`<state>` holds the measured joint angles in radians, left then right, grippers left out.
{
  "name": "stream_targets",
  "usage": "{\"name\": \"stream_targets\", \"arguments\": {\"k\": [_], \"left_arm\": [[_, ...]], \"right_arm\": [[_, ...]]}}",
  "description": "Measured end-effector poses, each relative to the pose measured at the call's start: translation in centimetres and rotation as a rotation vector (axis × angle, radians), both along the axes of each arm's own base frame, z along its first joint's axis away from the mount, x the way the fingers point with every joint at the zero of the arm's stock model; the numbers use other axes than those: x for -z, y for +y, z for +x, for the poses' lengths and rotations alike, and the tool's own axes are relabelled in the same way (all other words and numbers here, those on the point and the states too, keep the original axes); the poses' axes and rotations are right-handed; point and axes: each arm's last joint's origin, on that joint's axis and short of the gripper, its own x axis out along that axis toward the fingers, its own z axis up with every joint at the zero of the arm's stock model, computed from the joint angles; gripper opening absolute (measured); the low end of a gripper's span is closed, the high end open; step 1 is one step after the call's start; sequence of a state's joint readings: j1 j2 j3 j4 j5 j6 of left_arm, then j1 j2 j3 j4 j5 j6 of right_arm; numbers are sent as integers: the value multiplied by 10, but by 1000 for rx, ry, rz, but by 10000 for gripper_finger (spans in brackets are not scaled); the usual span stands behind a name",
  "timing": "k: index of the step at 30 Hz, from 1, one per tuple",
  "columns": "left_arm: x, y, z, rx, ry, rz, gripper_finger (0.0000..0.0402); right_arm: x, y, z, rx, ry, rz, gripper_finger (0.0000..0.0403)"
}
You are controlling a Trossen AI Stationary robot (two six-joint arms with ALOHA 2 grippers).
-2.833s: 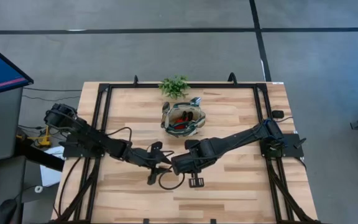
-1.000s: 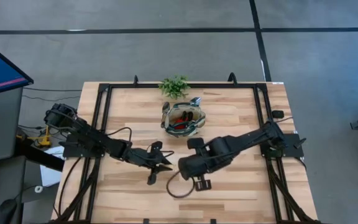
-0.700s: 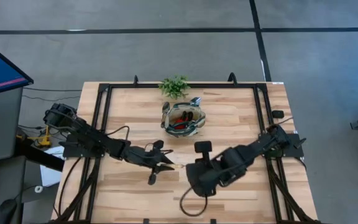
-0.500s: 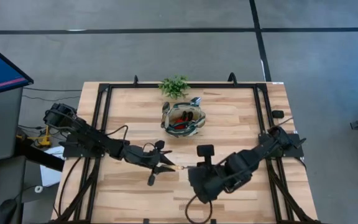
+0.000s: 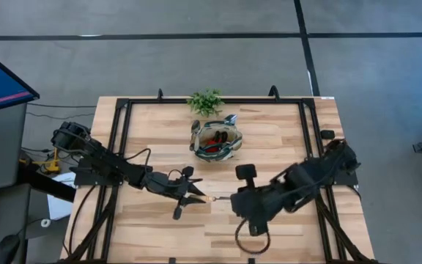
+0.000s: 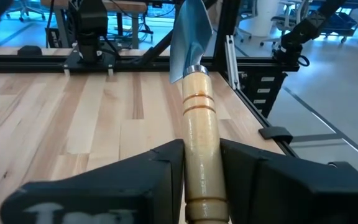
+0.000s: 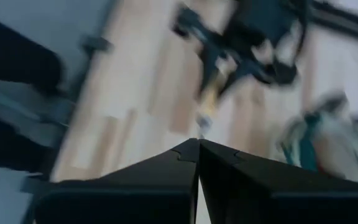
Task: Pick & Place Garden tools in Gardening bag
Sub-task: Put the trowel into the gardening bag
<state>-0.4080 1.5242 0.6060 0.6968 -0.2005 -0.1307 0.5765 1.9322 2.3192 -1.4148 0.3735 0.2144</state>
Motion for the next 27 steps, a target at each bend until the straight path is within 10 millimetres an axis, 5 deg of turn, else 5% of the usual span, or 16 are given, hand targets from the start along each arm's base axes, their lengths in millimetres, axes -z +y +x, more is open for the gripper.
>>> {"name": "stream_targets", "arguments": {"k": [8, 16, 27], "left_arm": [[0, 0, 0, 0, 0, -1, 63], [0, -2, -1, 7, 0, -1, 63], [-1, -2, 0, 5, -13, 1, 63]], "right_arm": [[-24, -30, 7, -289, -42, 169, 0], [17, -58, 17, -342, 21, 251, 0], [75, -95, -62, -323, -401, 451, 0]]}}
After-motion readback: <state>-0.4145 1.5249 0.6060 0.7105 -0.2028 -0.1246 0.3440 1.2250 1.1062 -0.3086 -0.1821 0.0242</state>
